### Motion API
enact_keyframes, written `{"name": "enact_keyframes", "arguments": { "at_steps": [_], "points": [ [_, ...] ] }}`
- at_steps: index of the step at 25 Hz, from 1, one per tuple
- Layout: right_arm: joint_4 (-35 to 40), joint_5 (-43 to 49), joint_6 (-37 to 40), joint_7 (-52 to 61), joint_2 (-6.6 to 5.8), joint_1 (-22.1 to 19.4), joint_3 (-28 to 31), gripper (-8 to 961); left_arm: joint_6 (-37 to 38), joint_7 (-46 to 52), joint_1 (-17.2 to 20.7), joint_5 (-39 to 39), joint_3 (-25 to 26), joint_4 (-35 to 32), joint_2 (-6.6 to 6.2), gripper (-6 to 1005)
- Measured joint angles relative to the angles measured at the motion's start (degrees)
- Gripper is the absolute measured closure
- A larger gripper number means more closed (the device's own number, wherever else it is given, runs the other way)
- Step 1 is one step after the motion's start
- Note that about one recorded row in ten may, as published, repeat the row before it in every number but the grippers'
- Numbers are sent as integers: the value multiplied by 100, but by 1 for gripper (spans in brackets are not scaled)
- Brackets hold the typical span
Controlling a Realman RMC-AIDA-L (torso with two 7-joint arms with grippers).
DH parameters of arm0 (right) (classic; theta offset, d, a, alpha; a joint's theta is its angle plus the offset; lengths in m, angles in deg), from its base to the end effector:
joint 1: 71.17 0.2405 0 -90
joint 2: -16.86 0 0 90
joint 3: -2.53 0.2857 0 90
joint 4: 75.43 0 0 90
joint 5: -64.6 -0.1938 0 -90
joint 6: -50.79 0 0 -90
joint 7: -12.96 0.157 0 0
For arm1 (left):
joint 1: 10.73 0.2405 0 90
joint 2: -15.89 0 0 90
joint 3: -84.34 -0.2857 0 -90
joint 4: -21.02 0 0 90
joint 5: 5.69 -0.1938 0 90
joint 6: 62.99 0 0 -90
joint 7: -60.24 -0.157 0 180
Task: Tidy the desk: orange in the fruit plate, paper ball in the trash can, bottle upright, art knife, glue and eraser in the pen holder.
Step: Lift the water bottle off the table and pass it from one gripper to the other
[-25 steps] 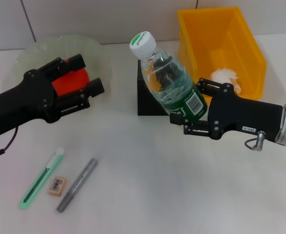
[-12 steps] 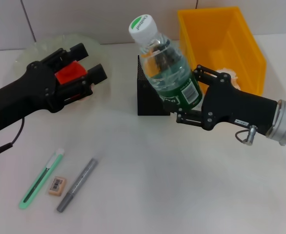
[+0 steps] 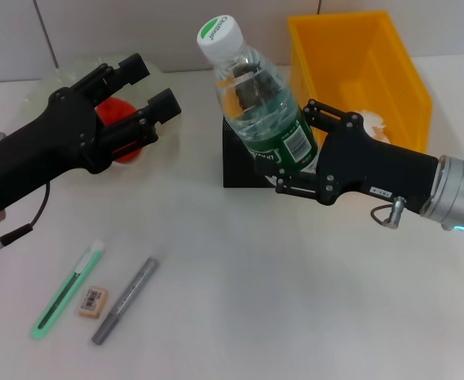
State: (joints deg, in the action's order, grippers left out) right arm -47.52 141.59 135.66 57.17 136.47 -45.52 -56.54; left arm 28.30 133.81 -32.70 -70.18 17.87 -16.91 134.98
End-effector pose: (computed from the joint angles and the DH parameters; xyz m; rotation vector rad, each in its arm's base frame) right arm 0.2446 0.3265 -0.0395 -2.4318 0.0699 0.9929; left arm -0.2120 0.3148 -0.0053 -2.4375 -0.4677 -1.4323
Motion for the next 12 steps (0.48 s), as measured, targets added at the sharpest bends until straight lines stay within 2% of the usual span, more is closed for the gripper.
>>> {"name": "enact_keyframes", "arguments": {
  "at_steps": [8, 10, 12],
  "points": [
    [-108, -10, -73, 0, 0, 117, -1, 186, -35, -209, -73, 302, -201, 198, 3, 138],
    [-119, -10, -76, 0, 0, 141, -17, 186, -25, -517, -214, 623, -340, 586, -1, 138],
    [-120, -10, -76, 0, 1, 144, -21, 186, -21, -544, -241, 648, -340, 631, 0, 138]
  ]
}}
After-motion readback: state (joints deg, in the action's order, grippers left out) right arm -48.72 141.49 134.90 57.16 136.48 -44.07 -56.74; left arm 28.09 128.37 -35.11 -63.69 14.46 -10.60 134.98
